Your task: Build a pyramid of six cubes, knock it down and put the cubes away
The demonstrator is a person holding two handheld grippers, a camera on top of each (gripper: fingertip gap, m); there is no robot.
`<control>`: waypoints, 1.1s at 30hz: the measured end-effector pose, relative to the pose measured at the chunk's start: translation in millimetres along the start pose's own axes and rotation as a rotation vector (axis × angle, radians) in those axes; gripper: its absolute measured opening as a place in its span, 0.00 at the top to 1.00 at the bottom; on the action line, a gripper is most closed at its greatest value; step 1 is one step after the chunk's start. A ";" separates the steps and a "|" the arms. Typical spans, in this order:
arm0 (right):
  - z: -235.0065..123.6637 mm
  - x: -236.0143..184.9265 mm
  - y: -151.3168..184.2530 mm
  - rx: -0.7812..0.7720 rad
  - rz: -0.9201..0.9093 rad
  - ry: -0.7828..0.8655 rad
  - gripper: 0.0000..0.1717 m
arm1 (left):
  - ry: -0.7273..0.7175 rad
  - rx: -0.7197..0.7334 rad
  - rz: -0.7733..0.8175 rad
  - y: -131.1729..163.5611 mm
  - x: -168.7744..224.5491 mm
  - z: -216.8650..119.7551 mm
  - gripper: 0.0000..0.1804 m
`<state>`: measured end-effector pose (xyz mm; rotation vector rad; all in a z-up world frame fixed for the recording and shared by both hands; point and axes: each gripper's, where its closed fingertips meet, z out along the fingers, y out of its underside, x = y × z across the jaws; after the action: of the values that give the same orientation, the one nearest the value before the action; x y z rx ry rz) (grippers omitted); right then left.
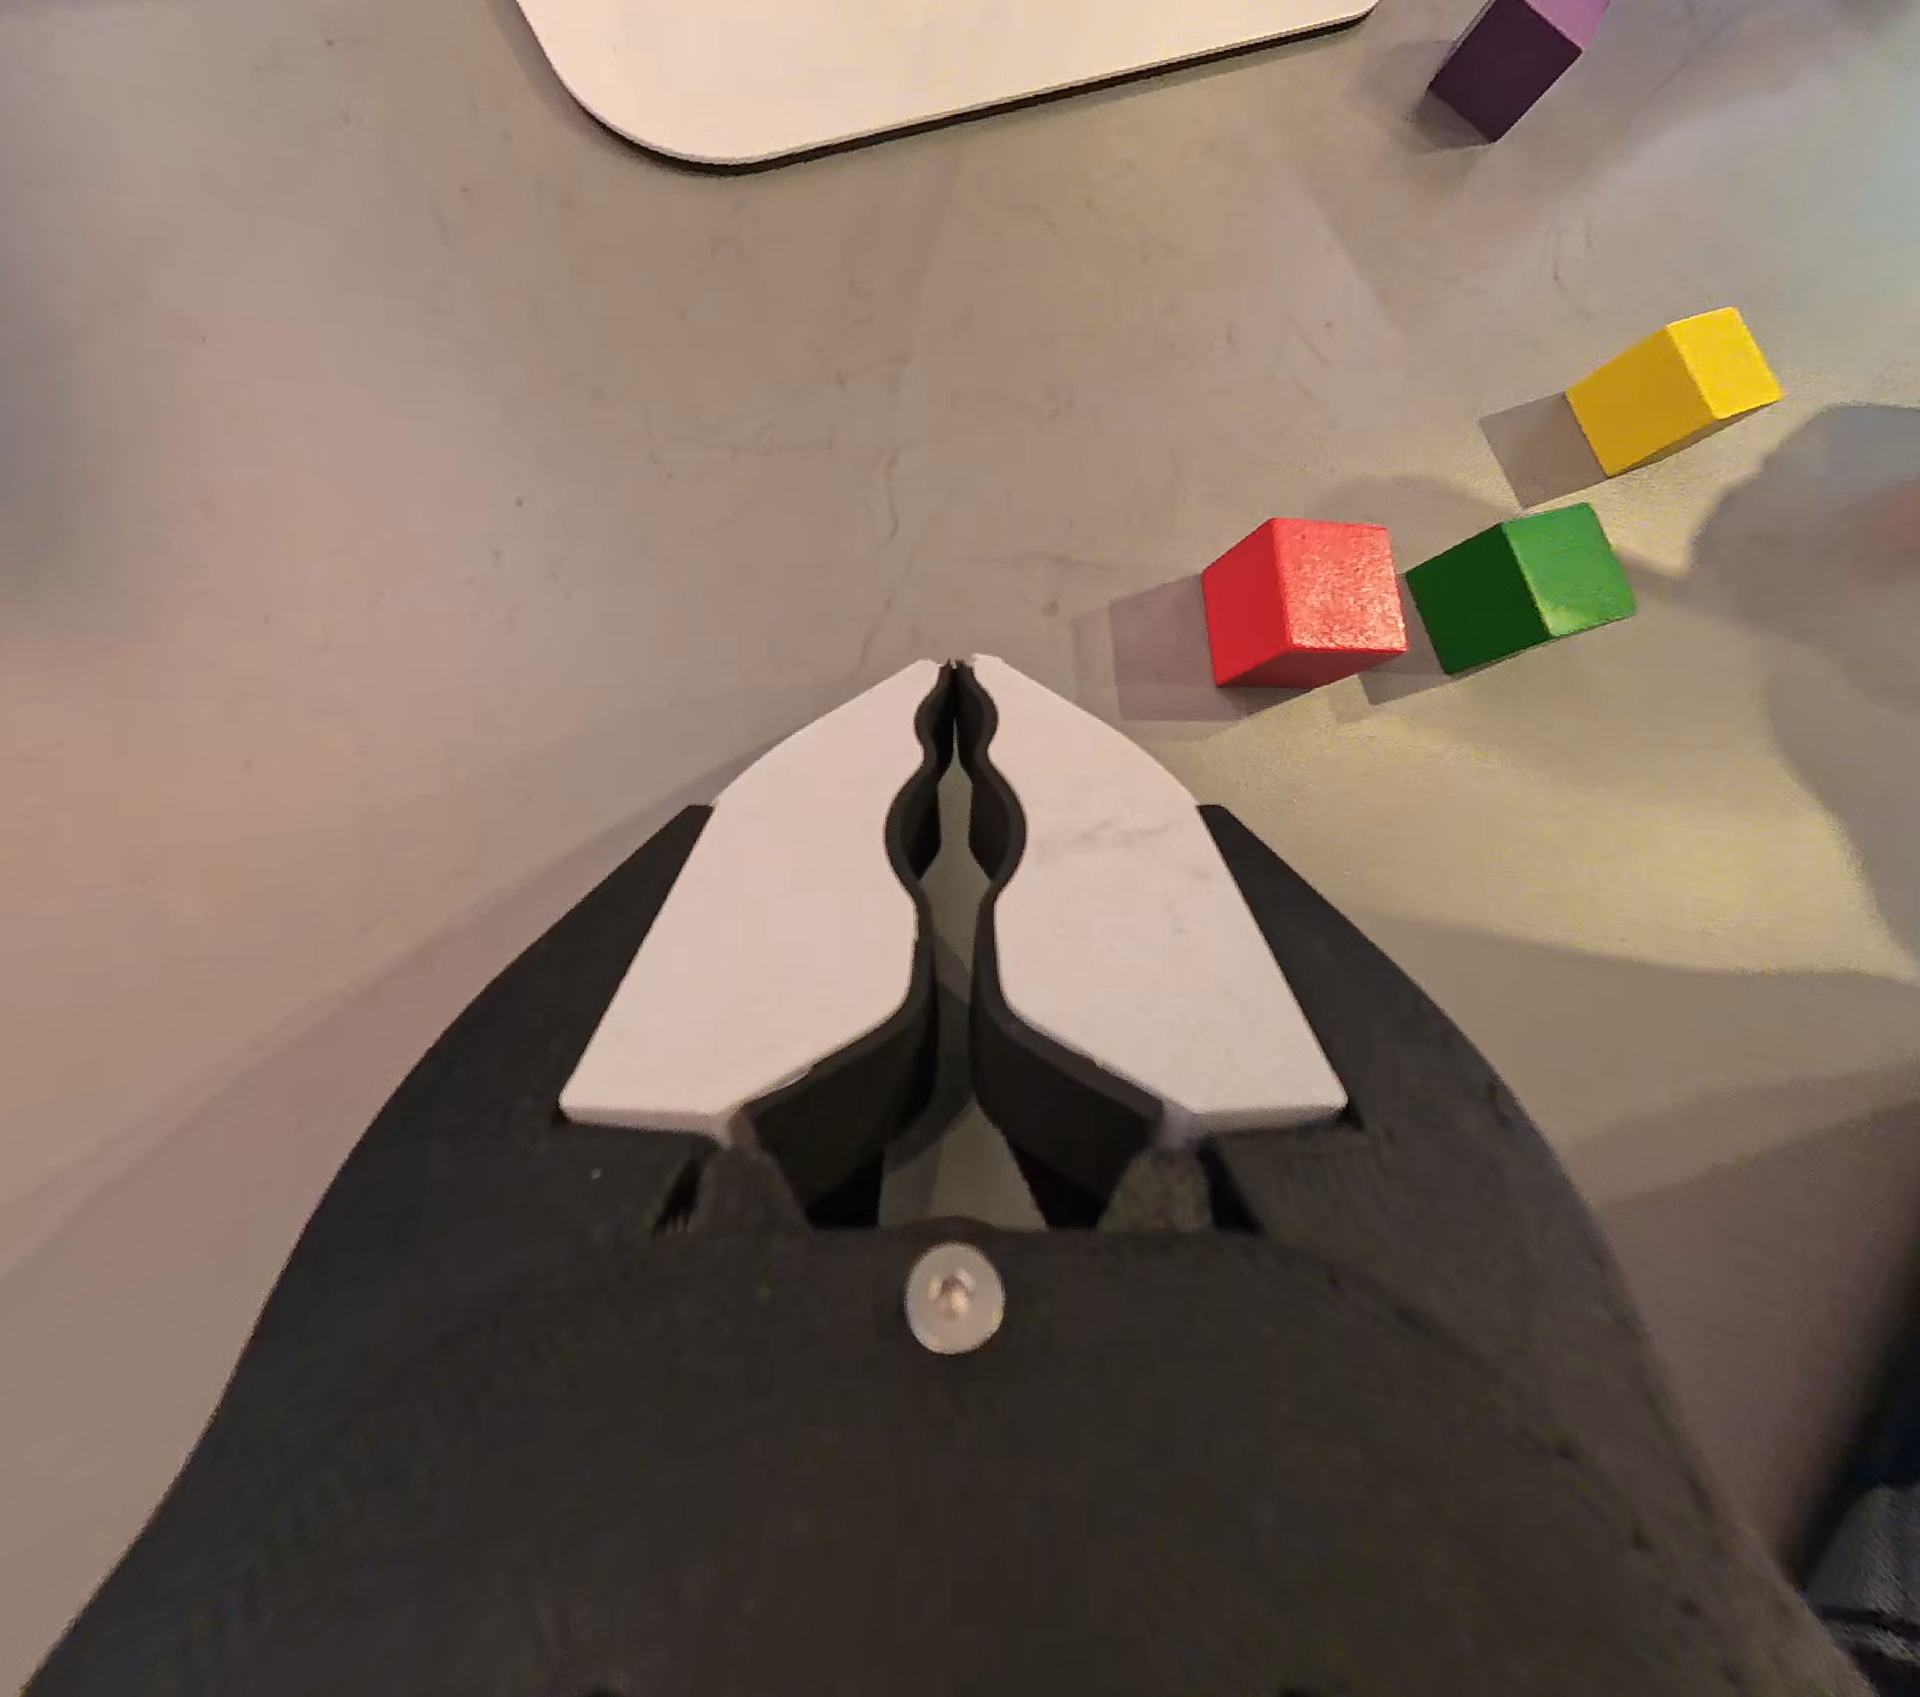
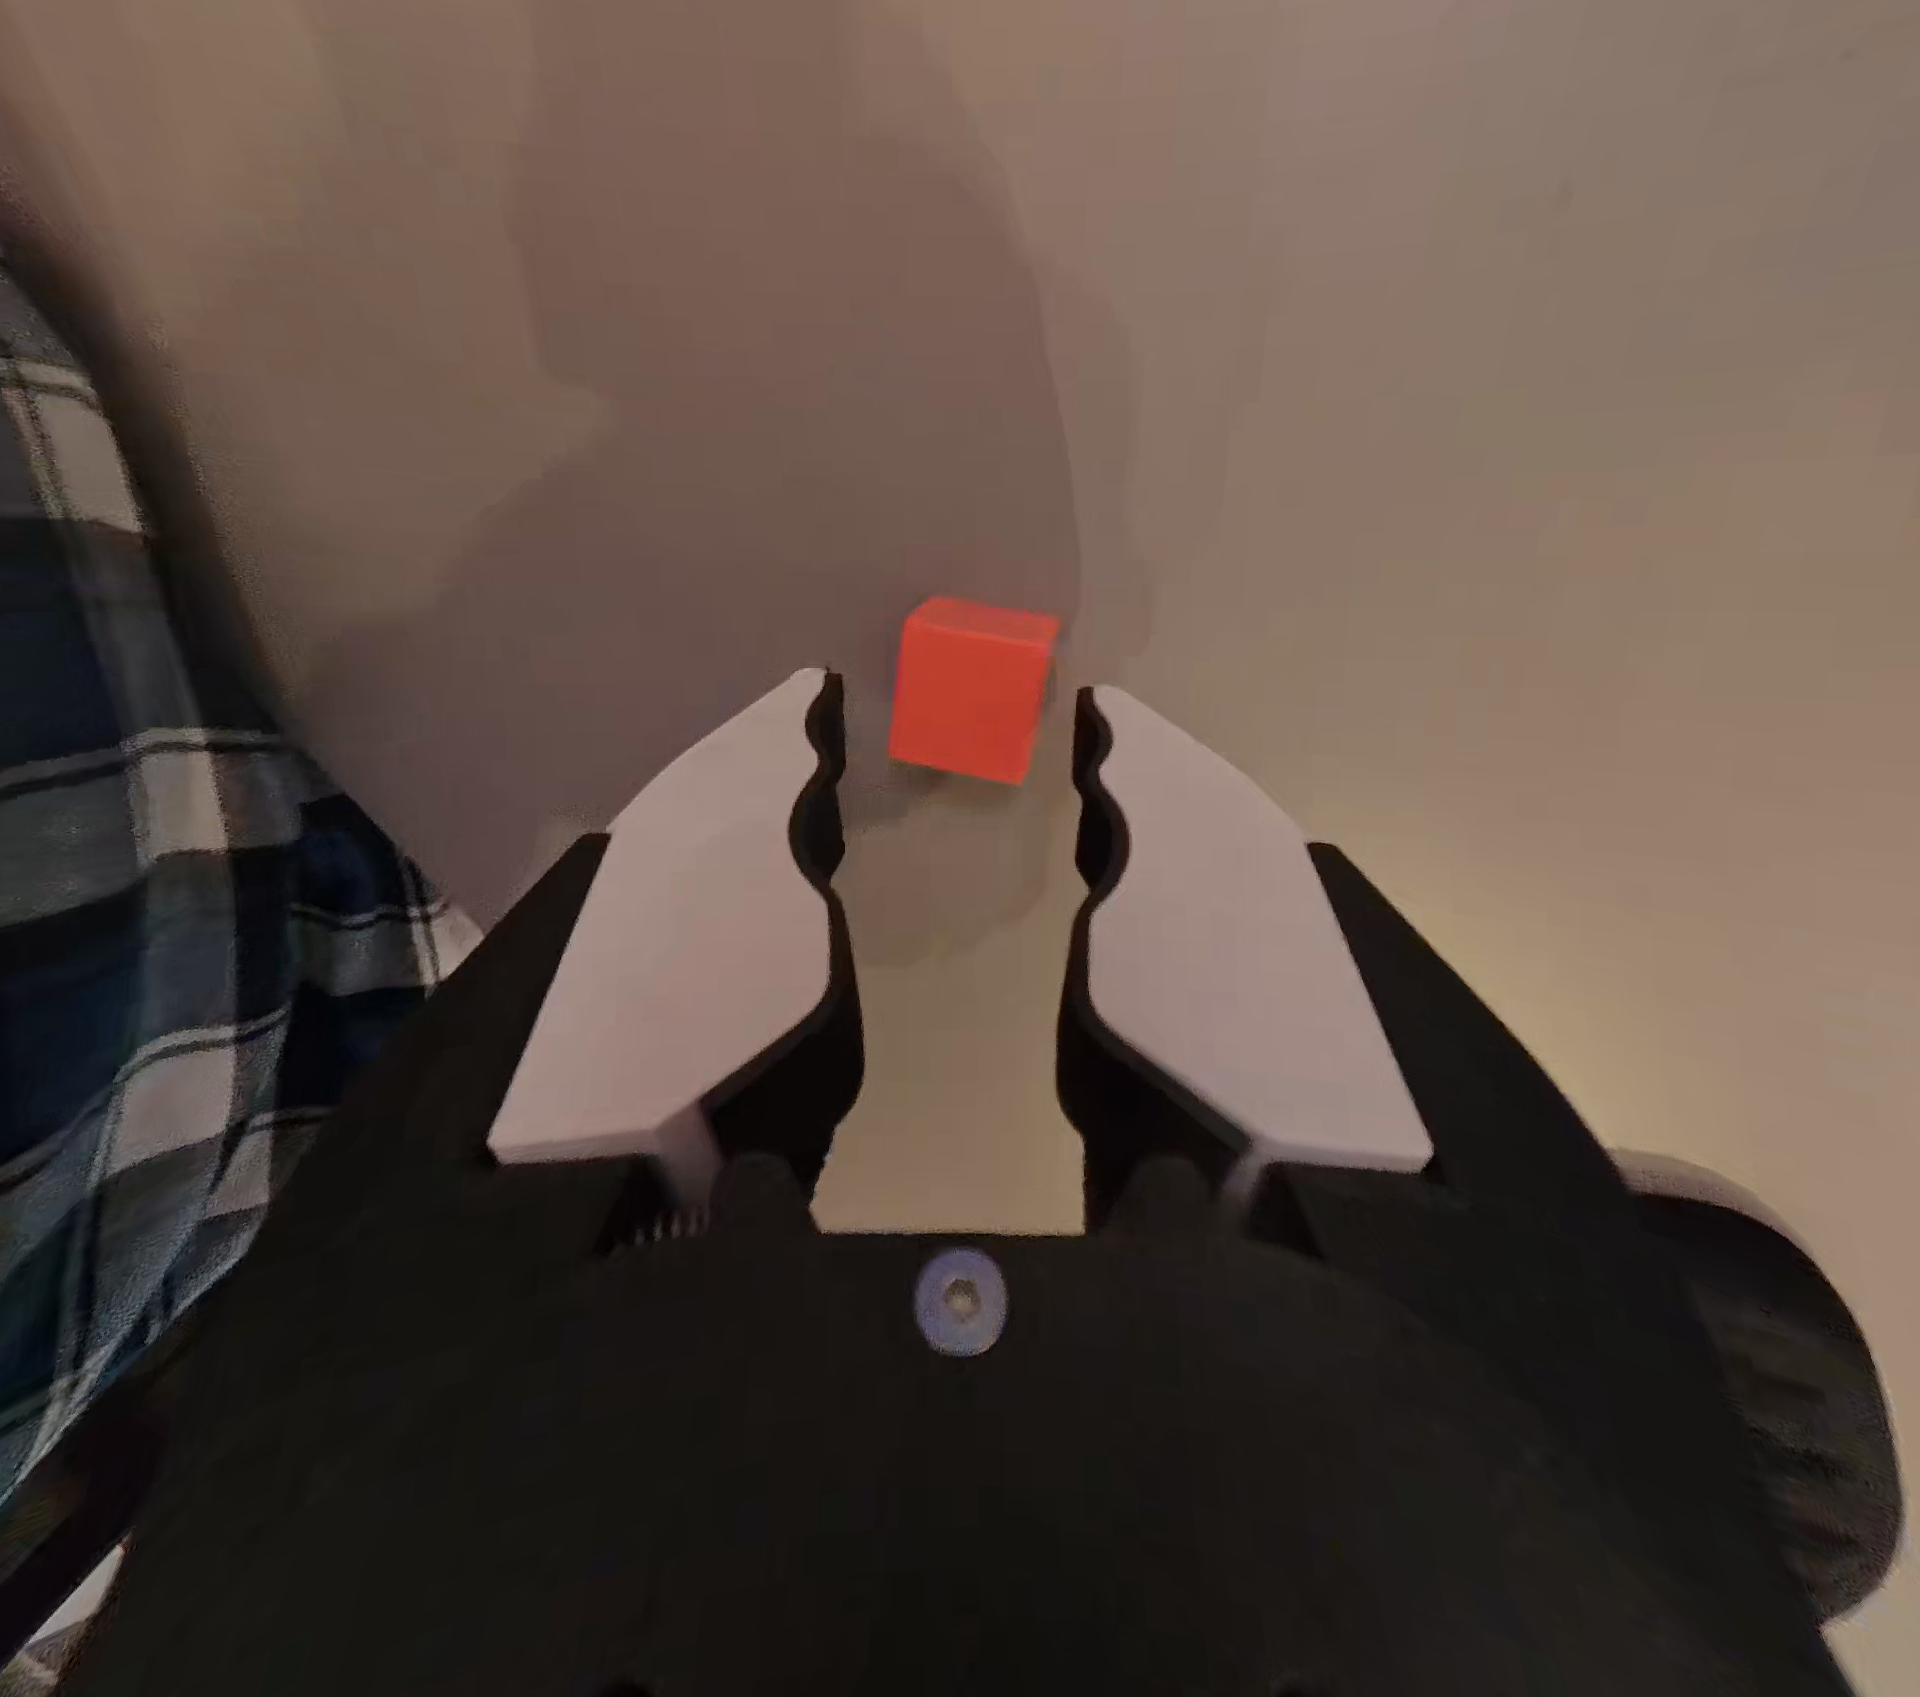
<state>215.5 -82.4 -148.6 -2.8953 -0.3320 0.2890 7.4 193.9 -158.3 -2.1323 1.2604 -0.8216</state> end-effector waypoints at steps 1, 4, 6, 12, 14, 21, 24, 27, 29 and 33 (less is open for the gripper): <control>4.5 -0.4 0.8 0.004 0.004 -0.005 0.79 | 0.001 0.000 0.000 0.0 0.0 0.0 1.00; 7.1 0.3 -4.8 0.050 -0.002 -0.009 0.83 | 0.002 0.000 0.000 0.1 0.1 -0.2 1.00; -4.2 6.3 -14.6 0.098 0.006 -0.012 0.84 | 0.004 0.001 -0.003 0.0 0.0 -0.3 1.00; -90.8 115.9 -76.8 0.336 0.105 0.186 0.84 | -0.001 0.001 0.002 0.2 0.1 -0.3 1.00; -110.1 172.9 -93.9 0.361 0.148 0.284 0.84 | -0.001 0.001 0.003 0.3 0.0 -0.4 1.00; -69.4 333.6 -120.8 0.214 0.322 0.350 0.84 | -0.004 0.002 0.007 0.4 0.1 -0.4 1.00; -50.9 362.1 -125.7 0.147 0.358 0.354 0.84 | -0.008 0.001 0.010 0.5 0.1 -0.2 1.00; -34.9 379.3 -124.9 0.100 0.399 0.341 0.84 | -0.014 0.001 0.016 0.6 0.3 0.0 1.00; -27.8 388.5 -121.5 0.085 0.418 0.345 0.81 | -0.014 0.001 0.018 0.6 0.4 0.0 1.00; -61.8 379.6 -122.4 0.151 0.423 0.398 0.75 | -0.010 0.002 0.013 0.3 0.5 0.0 1.00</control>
<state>567.0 114.6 -125.2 -2.7574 0.3546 -0.1937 7.5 193.3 -158.5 -2.1214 1.2666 -0.8049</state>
